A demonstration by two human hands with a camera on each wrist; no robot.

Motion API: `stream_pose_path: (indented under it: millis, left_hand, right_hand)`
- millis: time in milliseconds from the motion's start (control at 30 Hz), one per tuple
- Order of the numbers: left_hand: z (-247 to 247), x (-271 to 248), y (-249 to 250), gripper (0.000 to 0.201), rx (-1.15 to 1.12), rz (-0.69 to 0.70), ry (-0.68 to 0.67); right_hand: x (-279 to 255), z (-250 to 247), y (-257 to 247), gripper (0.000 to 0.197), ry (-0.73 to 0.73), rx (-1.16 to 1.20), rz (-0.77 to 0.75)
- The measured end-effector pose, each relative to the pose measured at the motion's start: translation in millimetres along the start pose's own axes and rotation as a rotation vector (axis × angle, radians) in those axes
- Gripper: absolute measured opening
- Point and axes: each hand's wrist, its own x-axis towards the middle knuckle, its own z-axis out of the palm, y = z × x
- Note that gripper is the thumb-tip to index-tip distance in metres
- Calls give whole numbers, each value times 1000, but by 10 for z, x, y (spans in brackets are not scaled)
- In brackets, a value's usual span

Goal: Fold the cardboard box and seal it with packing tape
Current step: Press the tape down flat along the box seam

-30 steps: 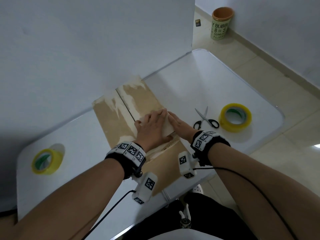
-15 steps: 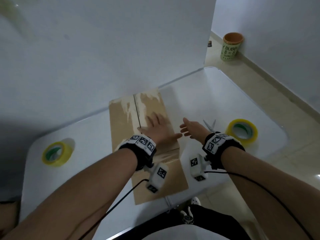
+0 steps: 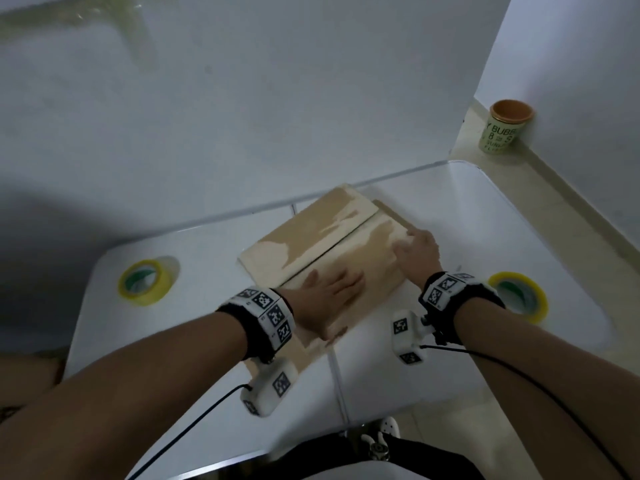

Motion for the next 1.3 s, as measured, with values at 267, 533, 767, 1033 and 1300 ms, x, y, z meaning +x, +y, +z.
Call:
stream_pose_path:
  millis: [267,533,767,1033,1300]
  left_hand:
    - [26,-331,-623,96,-187,-413,151]
    - [56,-101,-552,70,-413,-547,245]
    - [189,-31,-574,81,-497,-579,274]
    - [283,-91,-586,80,-481,-474,423]
    - [287,1,-984,63,-573,-358,625]
  right_hand:
    - [-187,84,-85,62,-318,-112,-113]
    - [-447,98,-171,41,-492,90,-161]
    - [-120,71,-453,45,-300,-87,-390]
    - [-51,304,-570,69,-450,-627,-610]
    - [-303,94,-444,56,-339,-599,-626]
